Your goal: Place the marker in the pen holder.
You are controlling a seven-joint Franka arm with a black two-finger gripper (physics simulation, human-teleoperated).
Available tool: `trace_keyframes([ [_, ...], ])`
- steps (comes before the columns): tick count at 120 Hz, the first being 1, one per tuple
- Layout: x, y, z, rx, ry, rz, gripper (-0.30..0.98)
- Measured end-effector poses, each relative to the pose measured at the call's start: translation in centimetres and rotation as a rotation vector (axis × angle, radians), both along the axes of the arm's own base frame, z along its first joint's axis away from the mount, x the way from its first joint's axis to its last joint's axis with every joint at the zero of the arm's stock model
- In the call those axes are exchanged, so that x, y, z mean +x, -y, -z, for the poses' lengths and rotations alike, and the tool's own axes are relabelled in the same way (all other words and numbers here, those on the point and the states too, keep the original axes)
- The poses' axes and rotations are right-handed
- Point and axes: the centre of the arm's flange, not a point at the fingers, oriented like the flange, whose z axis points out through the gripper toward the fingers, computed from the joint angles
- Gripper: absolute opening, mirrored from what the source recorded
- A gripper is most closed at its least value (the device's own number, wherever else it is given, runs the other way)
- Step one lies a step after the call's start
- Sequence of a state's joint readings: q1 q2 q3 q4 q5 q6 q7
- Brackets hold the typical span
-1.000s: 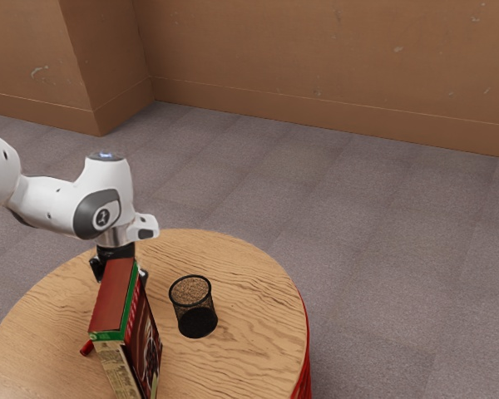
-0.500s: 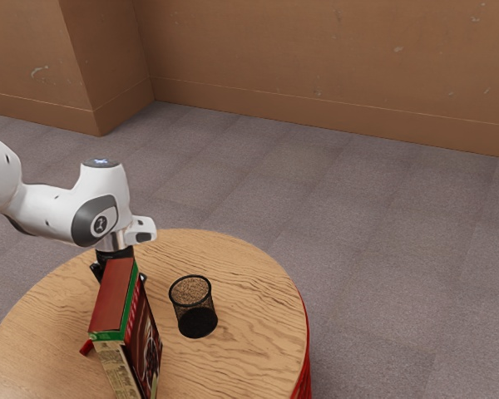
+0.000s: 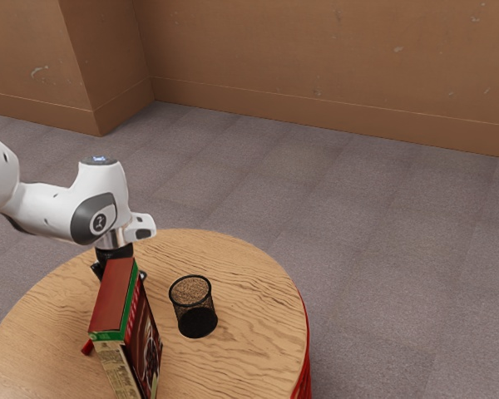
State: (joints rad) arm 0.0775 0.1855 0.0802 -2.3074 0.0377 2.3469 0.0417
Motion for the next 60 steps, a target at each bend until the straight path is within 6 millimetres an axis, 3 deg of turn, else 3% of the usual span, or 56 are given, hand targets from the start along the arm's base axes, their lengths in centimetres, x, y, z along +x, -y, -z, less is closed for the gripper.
trace_keyframes([
  [19, 3.7, 1.7, -5.0, 0.016, 0.072, 0.036, -0.10],
  [36, 7.4, 7.0, -9.7, 0.022, 0.139, 0.131, -0.10],
  [45, 7.7, 8.8, -11.4, 0.022, 0.140, 0.159, -0.10],
  [60, 6.6, 9.0, -14.7, 0.025, 0.143, 0.160, -0.10],
])
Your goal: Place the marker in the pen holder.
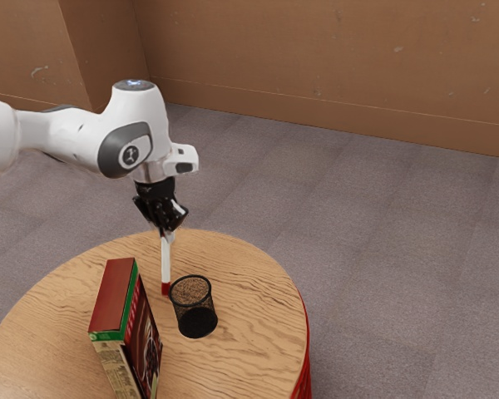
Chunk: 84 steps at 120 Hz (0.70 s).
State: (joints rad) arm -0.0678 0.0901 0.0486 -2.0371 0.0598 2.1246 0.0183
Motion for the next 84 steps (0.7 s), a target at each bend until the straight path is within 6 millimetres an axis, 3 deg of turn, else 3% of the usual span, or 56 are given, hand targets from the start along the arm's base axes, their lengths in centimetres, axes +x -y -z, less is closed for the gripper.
trace_keyframes([
  [23, -2.1, 3.6, -7.7, 0.024, 0.045, 0.064, -0.10],
  [35, -2.9, 8.1, -9.6, 0.048, 0.034, 0.132, -0.10],
  [49, -5.1, 15.5, -9.8, 0.064, 0.002, 0.248, -0.10],
  [57, -6.1, 18.2, -9.3, 0.072, -0.019, 0.289, -0.10],
  [67, -6.3, 19.2, -8.0, 0.079, -0.052, 0.295, -0.10],
  [84, -6.1, 18.8, -7.1, 0.086, -0.076, 0.269, -0.10],
])
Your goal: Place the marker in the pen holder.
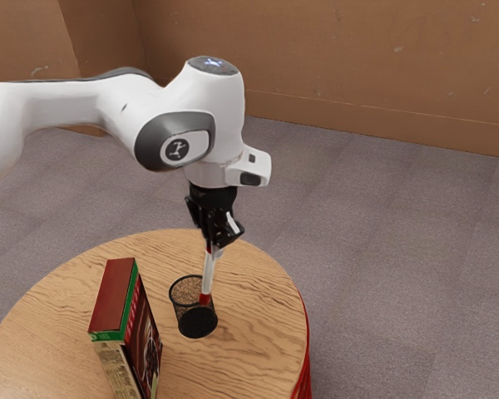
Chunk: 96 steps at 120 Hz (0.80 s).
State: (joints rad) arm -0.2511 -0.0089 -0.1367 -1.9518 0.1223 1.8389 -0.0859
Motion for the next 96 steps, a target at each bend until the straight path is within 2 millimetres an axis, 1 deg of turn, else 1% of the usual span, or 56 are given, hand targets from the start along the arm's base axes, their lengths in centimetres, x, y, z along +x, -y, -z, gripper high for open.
trace_keyframes([
  [5, 0.1, -0.2, 0.0, 0.001, 0.001, -0.009, -0.10],
  [16, 0.6, -0.8, -0.9, 0.004, 0.020, -0.026, -0.10],
  [21, 0.8, -1.1, -0.8, 0.007, 0.020, -0.034, -0.10],
  [31, 1.4, -1.6, 0.5, 0.016, -0.002, -0.049, -0.10],
  [38, 2.0, -2.3, 2.1, 0.023, -0.027, -0.067, -0.10],
  [44, 2.7, -3.9, 2.9, 0.025, -0.041, -0.100, -0.10],
  [57, 4.1, -9.1, 4.3, 0.026, -0.063, -0.203, -0.10],
  [63, 4.1, -10.4, 6.2, 0.028, -0.092, -0.228, -0.10],
  [66, 4.0, -10.4, 7.2, 0.027, -0.108, -0.231, -0.10],
  [70, 3.9, -9.8, 8.3, 0.024, -0.120, -0.224, -0.10],
  [77, 3.7, -8.2, 9.0, 0.018, -0.125, -0.200, -0.09],
  [81, 3.6, -7.3, 9.3, 0.016, -0.126, -0.187, -0.03],
  [85, 3.5, -6.7, 9.2, 0.010, -0.122, -0.179, 0.04],
  [89, 3.6, -6.4, 7.9, -0.002, -0.097, -0.178, 0.12],
  [93, 4.5, -6.9, 4.7, -0.029, -0.042, -0.196, 0.19],
  [96, 5.7, -8.0, 1.4, -0.064, 0.006, -0.233, 0.25],
])
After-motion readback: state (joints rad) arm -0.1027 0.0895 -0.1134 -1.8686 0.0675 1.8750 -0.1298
